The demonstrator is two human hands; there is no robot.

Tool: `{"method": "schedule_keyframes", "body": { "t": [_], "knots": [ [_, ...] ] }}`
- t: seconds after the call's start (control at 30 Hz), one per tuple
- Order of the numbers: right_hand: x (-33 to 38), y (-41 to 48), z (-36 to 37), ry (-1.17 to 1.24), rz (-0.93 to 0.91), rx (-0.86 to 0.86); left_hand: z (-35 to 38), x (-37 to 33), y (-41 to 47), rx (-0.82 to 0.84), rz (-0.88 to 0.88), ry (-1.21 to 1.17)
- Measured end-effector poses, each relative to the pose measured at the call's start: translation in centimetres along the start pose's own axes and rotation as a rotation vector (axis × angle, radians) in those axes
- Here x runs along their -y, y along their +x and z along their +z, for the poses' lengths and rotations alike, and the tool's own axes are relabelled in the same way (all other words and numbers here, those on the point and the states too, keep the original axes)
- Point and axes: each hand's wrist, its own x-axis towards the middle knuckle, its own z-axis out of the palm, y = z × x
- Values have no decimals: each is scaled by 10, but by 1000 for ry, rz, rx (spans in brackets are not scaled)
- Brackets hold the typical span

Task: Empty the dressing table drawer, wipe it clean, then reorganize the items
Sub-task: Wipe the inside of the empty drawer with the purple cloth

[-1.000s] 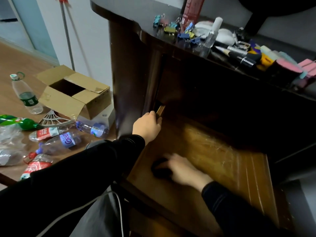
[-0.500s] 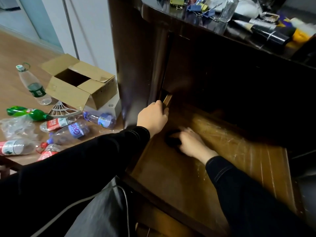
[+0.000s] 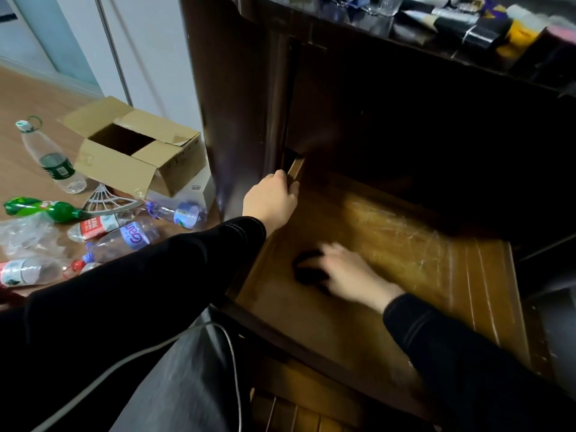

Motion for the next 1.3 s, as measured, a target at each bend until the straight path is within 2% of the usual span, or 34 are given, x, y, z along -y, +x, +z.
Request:
{"method": "schedule_keyframes", "body": {
  "t": [0.13, 0.43, 0.53, 0.7, 0.77, 0.87, 0.97, 1.17, 1.3],
  "knots": [
    [-32, 46, -14, 11, 242, -96, 7, 6, 6, -33, 14, 16],
    [-30, 49, -7, 37, 257, -94, 10, 6, 7, -50, 10, 24],
    [-6, 25, -13, -14, 167, -10, 8, 6, 7, -42, 2, 10],
    [43, -55, 8, -31, -208, 152, 5, 6, 2, -24, 3, -16],
    [50, -72, 10, -40, -277, 222, 4, 5, 3, -27, 5, -31],
    [46, -70, 8, -94, -339, 223, 6, 7, 4, -32, 6, -38],
    [29, -43, 6, -107, -231, 126, 9, 9, 7, -47, 7, -37],
    [-37, 46, -9, -35, 234, -107, 10, 9, 9, -47, -6, -10],
    [-48, 66, -10, 7, 321, -144, 8, 5, 6, -39, -3, -1]
  ]
}}
